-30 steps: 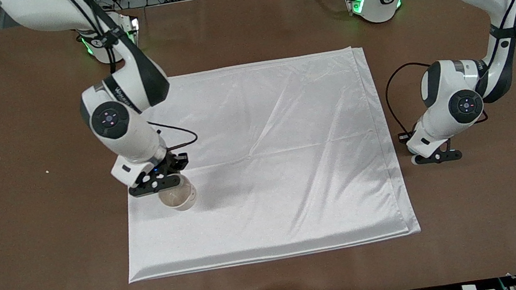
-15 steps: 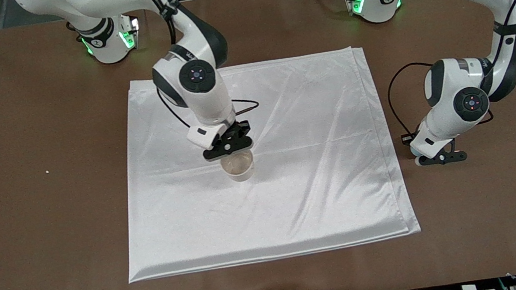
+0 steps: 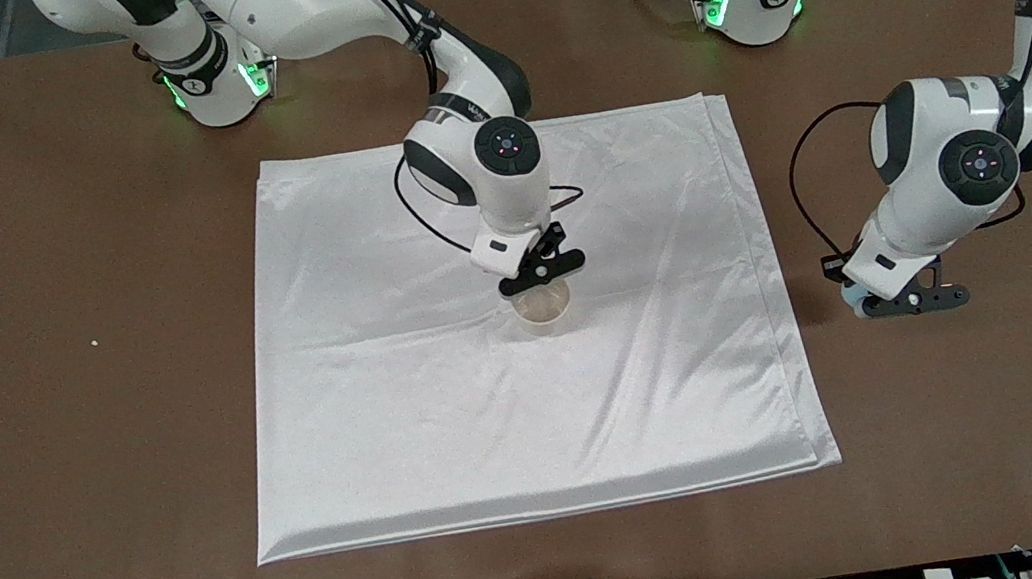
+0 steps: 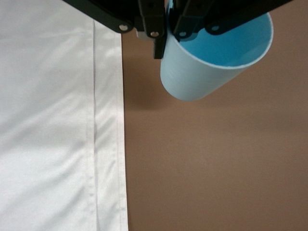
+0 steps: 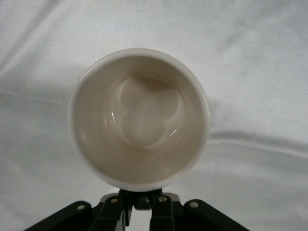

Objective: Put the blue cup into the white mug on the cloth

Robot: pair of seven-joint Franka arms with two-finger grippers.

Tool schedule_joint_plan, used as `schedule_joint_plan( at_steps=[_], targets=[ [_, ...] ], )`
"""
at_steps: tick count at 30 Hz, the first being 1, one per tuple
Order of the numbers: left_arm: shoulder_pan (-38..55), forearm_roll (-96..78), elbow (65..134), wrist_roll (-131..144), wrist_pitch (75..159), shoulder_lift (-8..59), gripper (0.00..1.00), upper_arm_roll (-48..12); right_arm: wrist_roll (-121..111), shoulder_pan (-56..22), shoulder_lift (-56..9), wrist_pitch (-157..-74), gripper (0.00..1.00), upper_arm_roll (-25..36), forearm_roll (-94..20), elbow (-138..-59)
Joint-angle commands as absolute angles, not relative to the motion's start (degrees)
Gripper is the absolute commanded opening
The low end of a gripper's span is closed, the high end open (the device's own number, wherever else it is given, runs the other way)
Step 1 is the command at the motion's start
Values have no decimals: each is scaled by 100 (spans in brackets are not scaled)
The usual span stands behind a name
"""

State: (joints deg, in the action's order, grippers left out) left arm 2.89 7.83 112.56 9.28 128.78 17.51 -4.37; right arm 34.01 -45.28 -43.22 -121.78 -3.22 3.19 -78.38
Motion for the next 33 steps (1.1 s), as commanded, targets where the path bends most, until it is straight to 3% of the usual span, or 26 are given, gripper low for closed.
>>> schedule_joint_plan(
  at_steps=[1, 11, 12, 13, 14, 26, 33],
  targets=[
    [281, 905, 11163, 888, 12394, 1354, 0, -475, 3498, -4658, -4798, -11997, 0, -255, 431, -7155],
    [281, 870, 10372, 888, 11180, 1143, 0, -677, 3498, -4711, -5317, -12067, 0, -246, 431, -6548],
    [281, 870, 10319, 888, 11119, 1108, 0, -694, 3507, -4711, -5343, -12076, 17, -246, 431, -6530],
    [281, 870, 10266, 896, 11031, 1099, 0, -720, 3542, -4711, -5352, -12076, 63, -246, 431, -6513],
    [281, 870, 10205, 896, 10943, 1090, 0, -756, 3594, -4720, -5353, -12076, 100, -237, 457, -6513],
    [290, 624, 9431, 941, 10003, 1055, 0, -967, 3700, -4694, -4852, -11971, 100, -220, 483, -6671],
    [281, 501, 9141, 905, 9563, 1037, 0, -1037, 3674, -4518, -4281, -11330, 100, -246, 483, -6715]
  ],
)
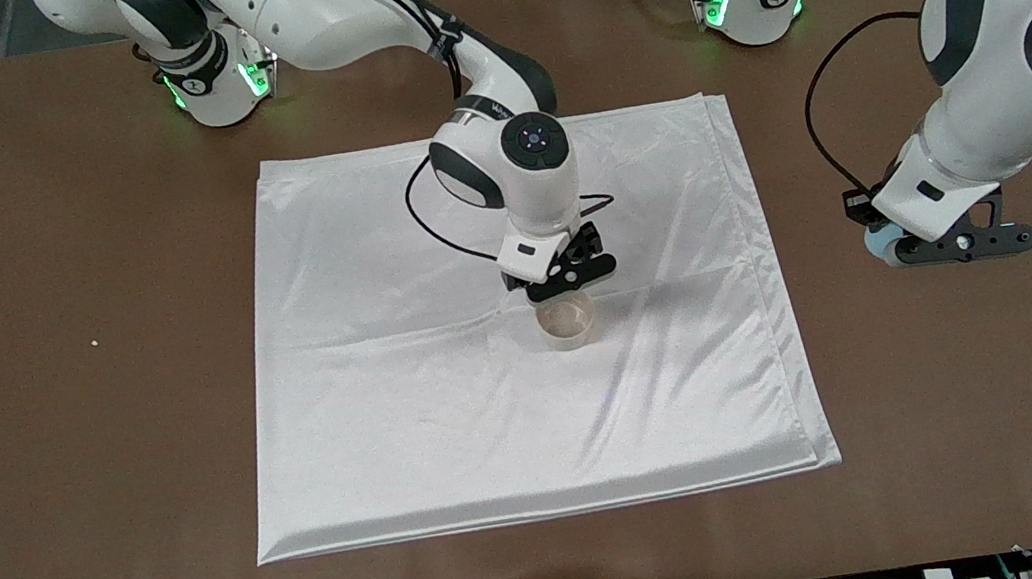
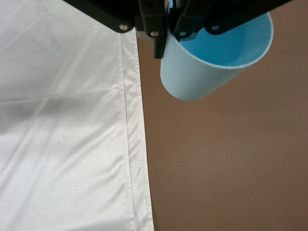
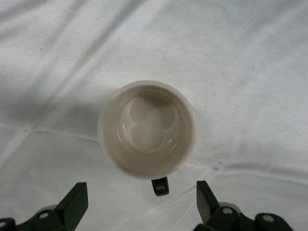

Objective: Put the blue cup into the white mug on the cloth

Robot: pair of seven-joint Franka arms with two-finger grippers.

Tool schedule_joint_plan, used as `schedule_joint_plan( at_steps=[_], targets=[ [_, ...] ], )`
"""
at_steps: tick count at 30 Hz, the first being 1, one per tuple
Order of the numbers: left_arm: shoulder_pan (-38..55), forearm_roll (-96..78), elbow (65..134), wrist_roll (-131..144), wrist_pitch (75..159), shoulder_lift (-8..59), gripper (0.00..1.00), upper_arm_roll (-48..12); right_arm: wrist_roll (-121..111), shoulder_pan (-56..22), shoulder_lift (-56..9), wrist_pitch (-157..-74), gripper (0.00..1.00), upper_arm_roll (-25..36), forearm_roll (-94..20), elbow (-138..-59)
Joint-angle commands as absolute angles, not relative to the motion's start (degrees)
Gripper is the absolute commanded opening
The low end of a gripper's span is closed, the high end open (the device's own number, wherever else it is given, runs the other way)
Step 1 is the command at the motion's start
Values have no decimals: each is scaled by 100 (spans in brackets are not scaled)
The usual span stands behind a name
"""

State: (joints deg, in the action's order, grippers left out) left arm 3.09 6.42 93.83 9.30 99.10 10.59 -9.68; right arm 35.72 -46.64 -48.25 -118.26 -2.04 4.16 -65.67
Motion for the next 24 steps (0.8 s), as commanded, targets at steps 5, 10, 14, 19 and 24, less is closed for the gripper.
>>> schedule_joint_plan(
  at_steps=[5, 10, 14, 19, 24],
  targets=[
    [281, 501, 9114, 923, 9396, 923, 0, -1142, 3648, -4079, -3509, -11215, 100, -492, 466, -7267],
    [281, 483, 9114, 975, 9282, 817, 0, -1265, 3578, -3587, -2594, -11206, 100, -659, 457, -8058],
    [281, 483, 9114, 1028, 9211, 809, 0, -1397, 3306, -3200, -1988, -11145, 100, -703, 440, -8437],
    [281, 483, 9106, 1081, 9202, 817, 0, -1582, 2866, -2594, -1495, -10724, 100, -852, 387, -8517],
    [325, 492, 9105, 1169, 9202, 844, 0, -1801, 2375, -1838, -1108, -10293, 100, -932, 1, -8525]
  ],
)
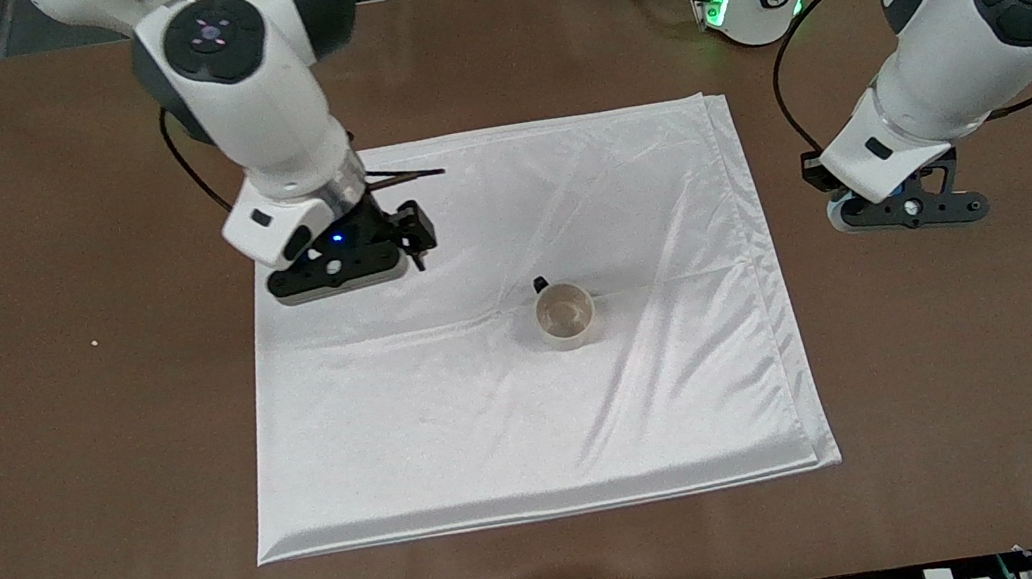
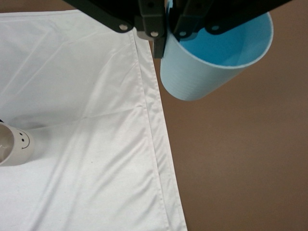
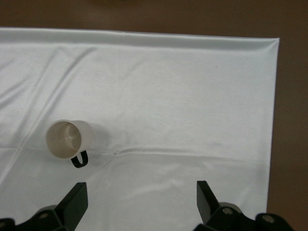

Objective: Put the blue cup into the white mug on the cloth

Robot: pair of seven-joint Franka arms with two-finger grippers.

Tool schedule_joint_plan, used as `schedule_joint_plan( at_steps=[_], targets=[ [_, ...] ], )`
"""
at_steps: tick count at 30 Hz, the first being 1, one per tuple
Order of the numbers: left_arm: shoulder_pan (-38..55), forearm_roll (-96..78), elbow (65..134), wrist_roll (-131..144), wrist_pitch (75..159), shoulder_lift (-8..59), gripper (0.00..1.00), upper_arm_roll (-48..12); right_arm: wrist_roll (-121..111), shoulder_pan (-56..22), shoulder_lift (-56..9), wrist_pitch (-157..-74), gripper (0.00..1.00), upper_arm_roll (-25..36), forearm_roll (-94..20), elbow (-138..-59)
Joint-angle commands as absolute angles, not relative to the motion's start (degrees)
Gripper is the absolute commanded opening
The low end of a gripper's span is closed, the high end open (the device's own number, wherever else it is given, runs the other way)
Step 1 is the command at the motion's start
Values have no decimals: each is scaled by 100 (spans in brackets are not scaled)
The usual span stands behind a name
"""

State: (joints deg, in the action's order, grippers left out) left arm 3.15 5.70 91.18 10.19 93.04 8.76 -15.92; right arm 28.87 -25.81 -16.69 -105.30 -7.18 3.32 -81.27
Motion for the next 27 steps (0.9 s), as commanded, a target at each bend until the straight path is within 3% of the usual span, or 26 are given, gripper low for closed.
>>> schedule_joint_plan(
  at_steps=[1, 12, 27],
  targets=[
    [334, 501, 9105, 1186, 9211, 870, 0, -1854, 2095, -1698, -1047, -10205, 100, -932, -78, -8517],
    [738, 527, 8789, 1222, 9228, 1318, 0, -2171, 844, -572, -510, -9405, 100, -818, -132, -8578],
    [1871, 571, 8323, 1309, 9614, 2241, 0, -2127, 651, -483, -317, -9562, 100, -97, -17, -9017]
  ],
)
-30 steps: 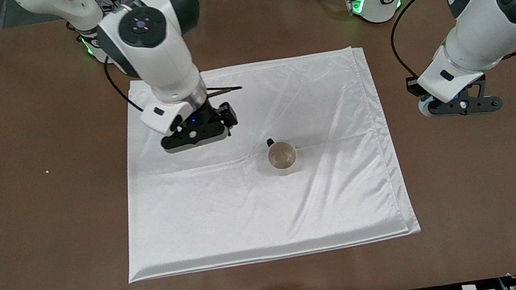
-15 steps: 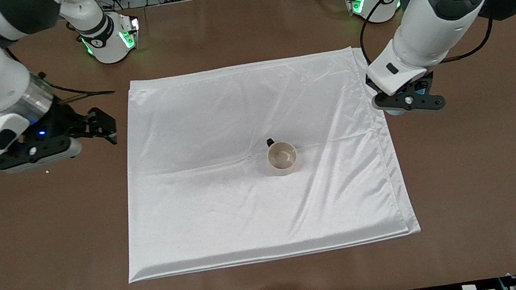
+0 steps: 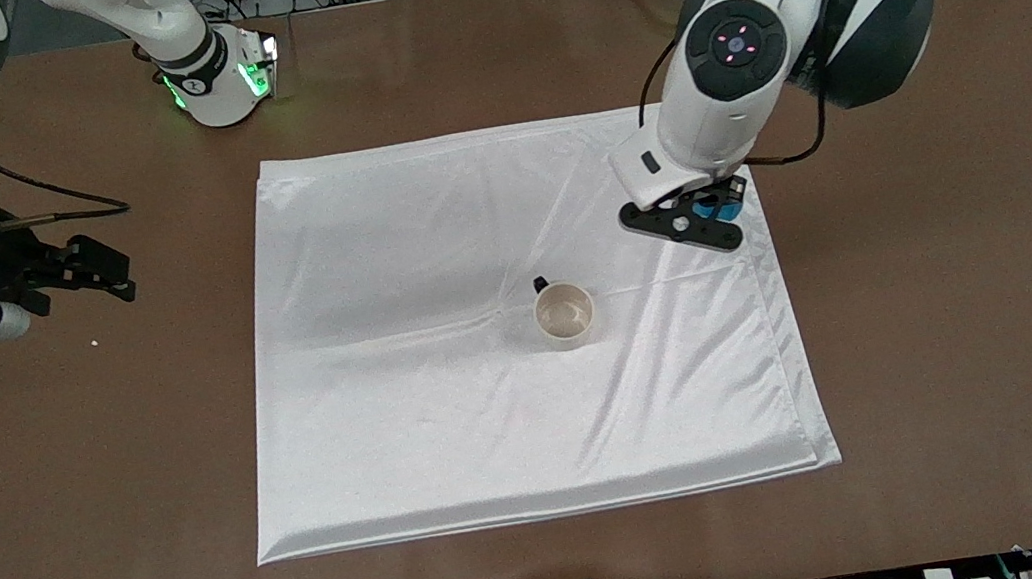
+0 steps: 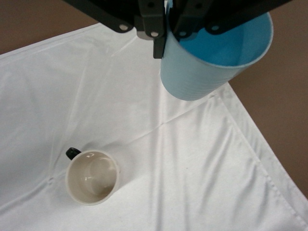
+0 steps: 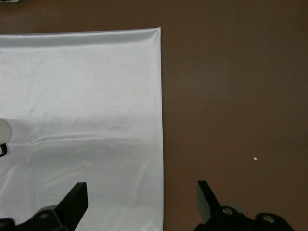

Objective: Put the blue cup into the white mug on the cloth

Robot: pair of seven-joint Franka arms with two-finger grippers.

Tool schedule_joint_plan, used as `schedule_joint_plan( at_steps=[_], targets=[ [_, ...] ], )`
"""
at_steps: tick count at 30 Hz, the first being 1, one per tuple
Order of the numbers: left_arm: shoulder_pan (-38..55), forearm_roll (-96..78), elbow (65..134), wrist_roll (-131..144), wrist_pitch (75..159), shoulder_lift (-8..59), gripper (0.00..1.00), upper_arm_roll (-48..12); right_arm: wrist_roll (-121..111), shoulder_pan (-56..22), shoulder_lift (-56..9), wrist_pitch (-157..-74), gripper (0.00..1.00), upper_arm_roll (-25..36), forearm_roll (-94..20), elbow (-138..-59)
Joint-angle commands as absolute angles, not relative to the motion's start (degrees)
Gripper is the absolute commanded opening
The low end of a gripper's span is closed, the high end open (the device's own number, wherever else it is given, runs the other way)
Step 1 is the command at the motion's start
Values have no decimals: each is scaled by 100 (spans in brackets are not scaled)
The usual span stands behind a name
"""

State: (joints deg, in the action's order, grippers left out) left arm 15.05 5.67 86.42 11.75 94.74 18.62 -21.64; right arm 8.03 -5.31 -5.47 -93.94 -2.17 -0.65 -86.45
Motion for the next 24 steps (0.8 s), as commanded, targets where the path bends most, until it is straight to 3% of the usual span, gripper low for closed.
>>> schedule_joint_plan(
  at_steps=[1, 17, 24],
  targets=[
    [1933, 571, 8323, 1318, 9711, 2285, 0, -2118, 581, -466, -299, -9580, 100, -36, -18, -9026],
    [2425, 878, 8069, 1336, 10819, 3190, 0, -2101, 457, -325, -281, -9817, 100, -18, -18, -9132],
    [2856, 976, 7787, 1336, 11039, 3586, 0, -1732, 457, -325, -281, -9826, 100, -18, -18, -9132]
  ],
)
